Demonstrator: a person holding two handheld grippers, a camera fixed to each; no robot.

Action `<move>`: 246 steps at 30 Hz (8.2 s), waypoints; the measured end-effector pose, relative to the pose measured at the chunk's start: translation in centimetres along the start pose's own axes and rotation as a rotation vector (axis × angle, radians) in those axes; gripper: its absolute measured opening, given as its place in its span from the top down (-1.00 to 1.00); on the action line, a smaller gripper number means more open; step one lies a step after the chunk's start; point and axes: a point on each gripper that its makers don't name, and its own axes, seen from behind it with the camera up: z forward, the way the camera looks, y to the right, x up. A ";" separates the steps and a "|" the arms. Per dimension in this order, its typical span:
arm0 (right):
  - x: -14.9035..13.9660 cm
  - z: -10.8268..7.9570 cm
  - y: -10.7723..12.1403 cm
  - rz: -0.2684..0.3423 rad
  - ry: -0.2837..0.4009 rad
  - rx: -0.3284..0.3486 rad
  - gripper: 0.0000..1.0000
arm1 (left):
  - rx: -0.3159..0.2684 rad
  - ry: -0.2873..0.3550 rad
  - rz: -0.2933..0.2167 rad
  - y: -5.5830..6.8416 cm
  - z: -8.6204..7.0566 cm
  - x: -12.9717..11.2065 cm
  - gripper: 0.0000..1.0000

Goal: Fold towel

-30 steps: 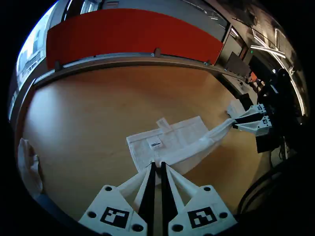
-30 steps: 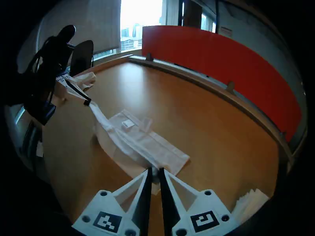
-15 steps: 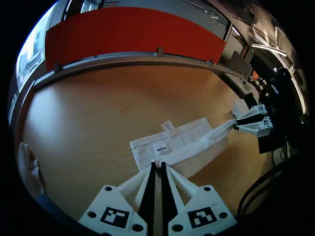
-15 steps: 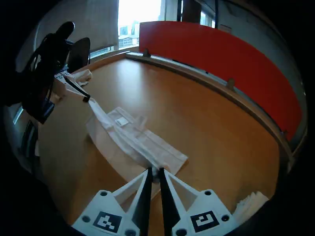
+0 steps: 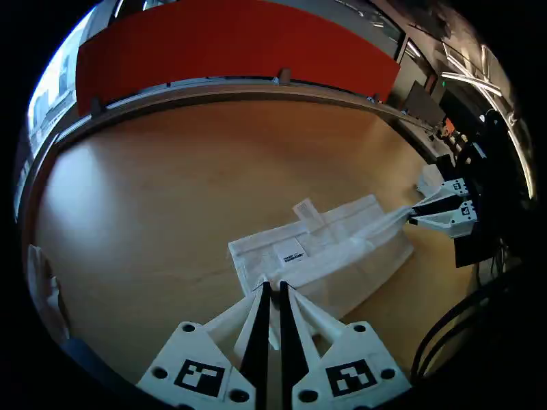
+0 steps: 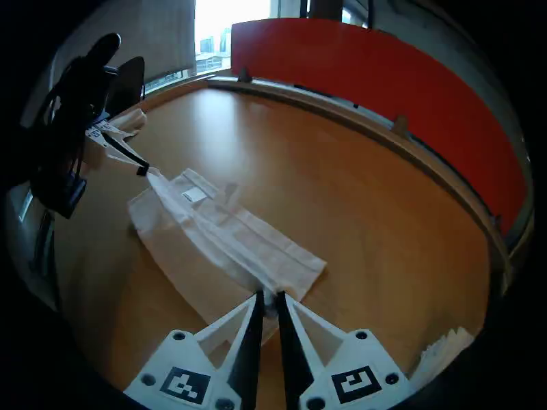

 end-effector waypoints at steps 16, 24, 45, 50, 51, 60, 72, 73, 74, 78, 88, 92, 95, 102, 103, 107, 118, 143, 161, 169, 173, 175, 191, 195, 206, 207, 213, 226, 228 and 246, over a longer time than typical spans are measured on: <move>-0.6 2.1 1.8 0.004 -0.028 -0.062 0.36 | 0.061 -0.012 0.025 -1.6 2.6 0.0 0.73; -0.6 2.3 3.0 0.016 -0.033 -0.097 0.24 | 0.102 -0.019 0.046 -2.6 3.0 0.5 0.22; -1.2 1.0 2.7 0.056 -0.023 -0.103 -0.79 | 0.119 -0.016 0.032 -3.3 1.1 0.0 -0.74; -2.0 0.2 1.9 0.056 -0.024 -0.098 -0.79 | 0.123 -0.014 0.023 -3.0 0.0 -0.9 -0.74; -2.2 0.0 1.7 0.057 -0.023 -0.097 -0.79 | 0.125 -0.014 0.020 -2.9 -0.2 -1.2 -0.74; -4.0 -1.7 0.1 0.078 -0.021 -0.091 -0.79 | 0.150 -0.017 -0.011 -2.6 -2.4 -4.5 -0.74; -5.7 -3.8 -0.7 0.095 -0.018 -0.097 -0.79 | 0.184 -0.021 -0.064 -2.2 -4.9 -8.3 -0.74; -5.7 -3.8 -0.7 0.093 -0.018 -0.096 -0.79 | 0.186 -0.020 -0.067 -2.3 -5.1 -8.5 -0.74; -5.8 -3.8 -0.7 0.091 -0.018 -0.095 -0.79 | 0.189 -0.019 -0.070 -2.3 -5.2 -8.7 -0.74; -5.8 -3.8 -0.9 0.077 -0.021 -0.085 -0.79 | 0.200 -0.012 -0.078 -2.4 -5.9 -9.1 -0.74; -5.8 -2.8 -1.6 0.018 -0.037 -0.040 -0.79 | 0.239 0.001 -0.105 -2.9 -7.9 -10.4 -0.74; -6.1 -2.4 -1.7 -0.004 -0.051 -0.021 -0.79 | 0.255 0.005 -0.116 -3.1 -8.8 -11.0 -0.74; -6.2 -2.1 -1.8 -0.018 -0.060 -0.009 -0.79 | 0.265 0.007 -0.123 -3.3 -9.4 -11.4 -0.74; -6.0 -1.5 -1.8 -0.044 -0.066 0.011 -0.79 | 0.286 0.018 -0.143 -3.6 -10.5 -12.4 -0.74; -6.0 -1.4 -1.9 -0.048 -0.067 0.014 -0.79 | 0.288 0.022 -0.145 -3.7 -10.7 -12.5 -0.74; -6.0 -1.1 -1.9 -0.062 -0.072 0.025 -0.79 | 0.303 0.043 -0.151 -4.1 -11.3 -12.7 -0.74; -6.8 -0.8 -2.2 -0.107 -0.108 0.058 -0.57 | 0.329 0.136 -0.133 -4.9 -12.7 -12.3 -0.74; -6.5 -0.3 -1.9 -0.115 -0.117 0.074 0.92 | 0.358 0.198 -0.143 -5.5 -14.7 -14.1 -0.74; -0.3 -3.6 -1.3 -0.074 0.004 0.033 0.93 | 0.359 0.203 -0.140 -6.0 -15.1 -13.7 -0.74; 0.8 -5.9 -0.6 -0.100 0.020 0.018 0.93 | 0.359 0.205 -0.143 -6.2 -15.2 -13.8 -0.74; 1.4 -6.6 -0.3 -0.113 0.023 0.014 0.93 | 0.359 0.210 -0.145 -6.2 -15.3 -13.9 -0.74; 1.8 -6.6 -0.4 -0.121 0.026 0.018 0.93 | 0.358 0.212 -0.147 -6.2 -15.4 -13.9 -0.74; 7.6 -4.1 -5.3 -0.235 0.073 0.127 0.93 | 0.361 0.232 -0.146 -5.7 -16.1 -13.9 -0.74; 9.0 -2.8 -7.7 -0.268 0.078 0.177 0.93 | 0.365 0.233 -0.153 -5.6 -16.3 -14.2 -0.74; 9.9 0.7 -14.0 -0.349 0.045 0.314 0.90 | 0.383 0.238 -0.180 -6.0 -17.3 -15.1 -0.74; 9.7 1.0 -14.3 -0.353 0.037 0.321 0.87 | 0.385 0.238 -0.184 -6.0 -17.4 -15.2 -0.74; 9.0 1.8 -15.1 -0.348 0.008 0.347 0.20 | 0.394 0.235 -0.200 -6.5 -17.7 -15.8 -0.74; 5.2 2.0 -13.2 -0.315 -0.052 0.305 -0.31 | 0.395 0.232 -0.202 -6.5 -17.7 -16.1 -0.74; 4.2 2.0 -12.9 -0.311 -0.064 0.295 -0.31 | 0.394 0.231 -0.201 -6.5 -17.7 -16.1 -0.74; -2.1 2.1 -11.2 -0.273 -0.153 0.240 -0.31 | 0.390 0.224 -0.198 -6.1 -17.6 -16.4 -0.74</move>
